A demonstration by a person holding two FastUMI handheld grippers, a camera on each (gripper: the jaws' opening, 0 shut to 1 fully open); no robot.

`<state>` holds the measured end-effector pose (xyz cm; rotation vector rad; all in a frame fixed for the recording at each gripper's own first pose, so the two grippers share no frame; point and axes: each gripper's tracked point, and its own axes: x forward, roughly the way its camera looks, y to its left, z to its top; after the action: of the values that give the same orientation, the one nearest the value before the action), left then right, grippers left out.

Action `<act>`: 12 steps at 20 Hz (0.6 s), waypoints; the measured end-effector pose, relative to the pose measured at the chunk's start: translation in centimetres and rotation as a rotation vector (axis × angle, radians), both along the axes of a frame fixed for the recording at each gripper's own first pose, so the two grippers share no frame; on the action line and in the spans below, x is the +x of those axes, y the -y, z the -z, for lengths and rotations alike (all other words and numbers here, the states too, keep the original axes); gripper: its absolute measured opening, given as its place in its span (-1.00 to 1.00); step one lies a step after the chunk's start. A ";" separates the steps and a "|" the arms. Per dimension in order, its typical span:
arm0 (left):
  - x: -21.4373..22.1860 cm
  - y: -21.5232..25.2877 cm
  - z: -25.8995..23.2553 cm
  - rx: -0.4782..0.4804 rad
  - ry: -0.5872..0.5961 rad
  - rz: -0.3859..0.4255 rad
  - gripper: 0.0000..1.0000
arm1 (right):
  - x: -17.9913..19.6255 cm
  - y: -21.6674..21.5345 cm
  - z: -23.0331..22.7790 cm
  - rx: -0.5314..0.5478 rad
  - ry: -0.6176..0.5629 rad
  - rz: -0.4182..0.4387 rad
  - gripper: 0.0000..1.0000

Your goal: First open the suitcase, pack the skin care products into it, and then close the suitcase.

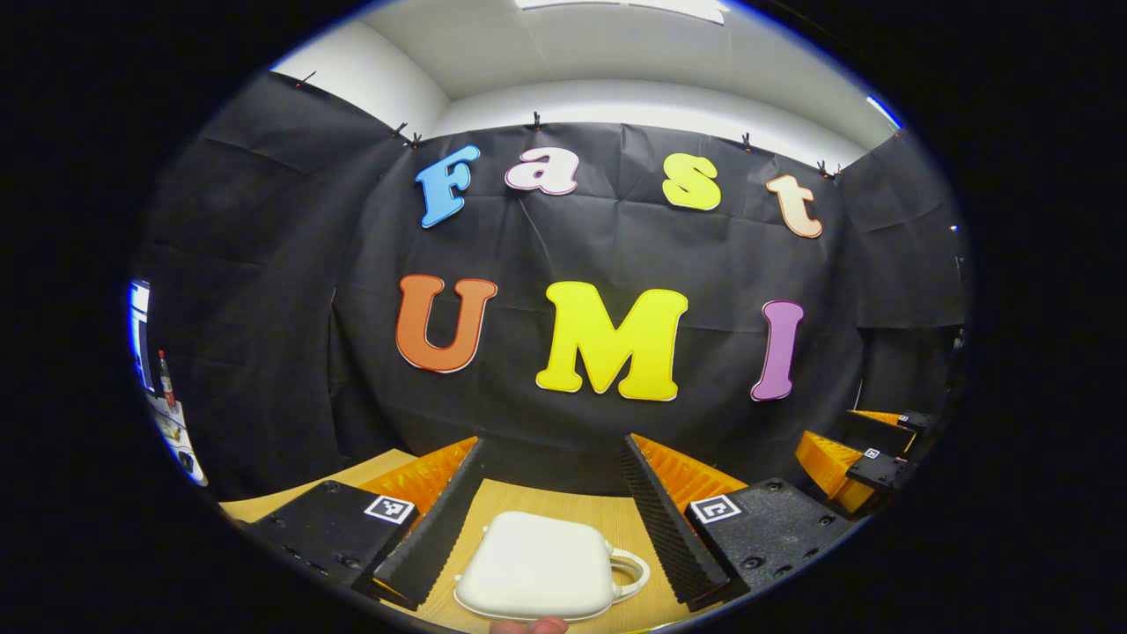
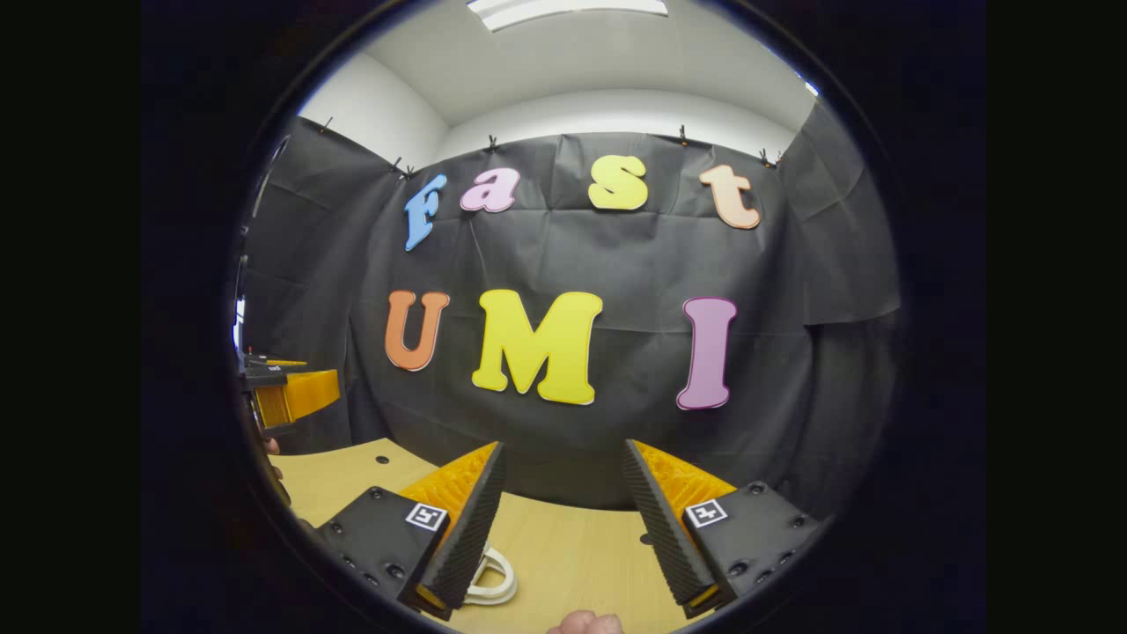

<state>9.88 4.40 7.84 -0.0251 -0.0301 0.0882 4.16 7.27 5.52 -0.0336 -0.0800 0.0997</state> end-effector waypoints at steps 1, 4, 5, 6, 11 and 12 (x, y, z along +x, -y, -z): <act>-0.2 0.0 0.0 0.001 0.001 0.001 0.95 | -0.1 -0.1 0.1 0.003 0.003 0.011 0.59; -0.7 0.3 0.0 -0.025 0.004 0.032 0.94 | -0.4 -1.2 0.4 -0.001 -0.001 0.009 0.55; -0.9 0.3 -0.2 -0.022 0.007 0.038 0.95 | -0.5 -1.6 0.3 -0.002 0.000 0.003 0.59; -1.2 0.1 -0.2 -0.009 0.009 0.036 0.95 | -0.5 -1.9 0.1 0.003 0.005 -0.002 0.56; -2.0 -1.1 0.0 0.011 0.008 0.015 0.94 | -0.4 -3.7 0.5 0.006 -0.010 -0.029 0.56; -2.1 -1.3 0.1 0.008 0.006 0.012 0.95 | -0.5 -3.9 0.6 0.006 -0.014 -0.032 0.58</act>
<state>7.79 5.71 7.76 -0.0176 -0.0361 0.0765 3.71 11.20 4.89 -0.0256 -0.0670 0.1317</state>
